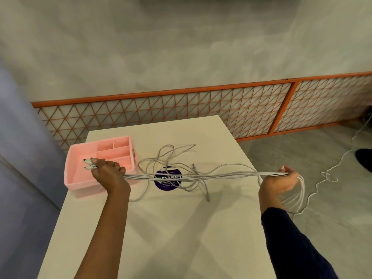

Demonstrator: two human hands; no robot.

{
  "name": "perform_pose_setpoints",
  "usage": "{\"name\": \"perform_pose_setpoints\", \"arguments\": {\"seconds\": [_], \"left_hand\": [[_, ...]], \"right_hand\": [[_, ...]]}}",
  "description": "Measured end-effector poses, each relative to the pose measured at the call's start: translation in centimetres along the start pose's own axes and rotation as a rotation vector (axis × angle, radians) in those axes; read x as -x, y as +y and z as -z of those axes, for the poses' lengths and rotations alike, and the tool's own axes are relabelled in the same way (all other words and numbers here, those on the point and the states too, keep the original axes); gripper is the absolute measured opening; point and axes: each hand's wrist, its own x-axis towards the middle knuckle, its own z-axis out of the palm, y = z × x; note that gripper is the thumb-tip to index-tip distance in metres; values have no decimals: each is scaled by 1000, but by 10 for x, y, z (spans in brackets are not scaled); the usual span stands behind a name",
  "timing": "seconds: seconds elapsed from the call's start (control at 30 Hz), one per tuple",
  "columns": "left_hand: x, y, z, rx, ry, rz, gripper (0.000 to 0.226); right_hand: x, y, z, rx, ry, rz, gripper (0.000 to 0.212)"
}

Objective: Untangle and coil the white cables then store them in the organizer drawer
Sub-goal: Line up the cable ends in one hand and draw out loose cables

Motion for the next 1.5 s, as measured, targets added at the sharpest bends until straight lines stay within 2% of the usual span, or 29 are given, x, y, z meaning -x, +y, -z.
{"name": "perform_pose_setpoints", "arguments": {"seconds": [0.03,0.13,0.23,0.33,0.4,0.57,0.63,0.73,0.87,0.97,1.07,1.13,1.23,1.3,1.33,1.43,1.5], "left_hand": [[0,0,-1,-7,-6,0,35],[-2,0,-1,-11,-2,-5,35],[-6,4,1,-11,16,-13,34],[-12,11,7,-10,48,-29,33],[-16,16,15,-10,78,-41,32],[-30,25,35,-23,155,-76,31],[-37,31,43,-16,176,-69,27],[-43,42,53,-22,202,-79,21],[-51,54,65,-8,247,-132,22],[-59,58,75,-5,258,-126,27],[-63,58,80,-20,244,-131,29],[-62,55,81,-56,225,-166,30],[-61,50,81,-102,189,-203,29],[-64,47,84,-110,158,-240,39],[-66,46,87,-132,151,-273,43],[-68,42,90,-207,115,-327,31],[-66,40,89,-219,94,-337,36]], "right_hand": [[0,-4,1,77,-7,53,15],[-5,16,11,336,-8,-11,20],[-1,51,25,668,-135,-88,28],[20,77,38,1087,-242,-83,15],[31,85,43,1291,-302,-16,25],[53,98,44,1751,-597,228,40],[61,103,43,1847,-708,316,42],[78,107,45,1881,-786,424,37],[92,111,45,1842,-928,451,31],[94,109,35,1767,-1103,315,42],[98,113,19,1855,-1284,122,39],[94,129,8,1877,-1388,112,44],[107,118,0,1786,-1496,140,61],[118,104,-7,1754,-1591,124,62],[123,96,-9,1757,-1618,113,64],[125,90,-20,1653,-1609,123,64],[120,95,-25,1561,-1473,235,65]]}}
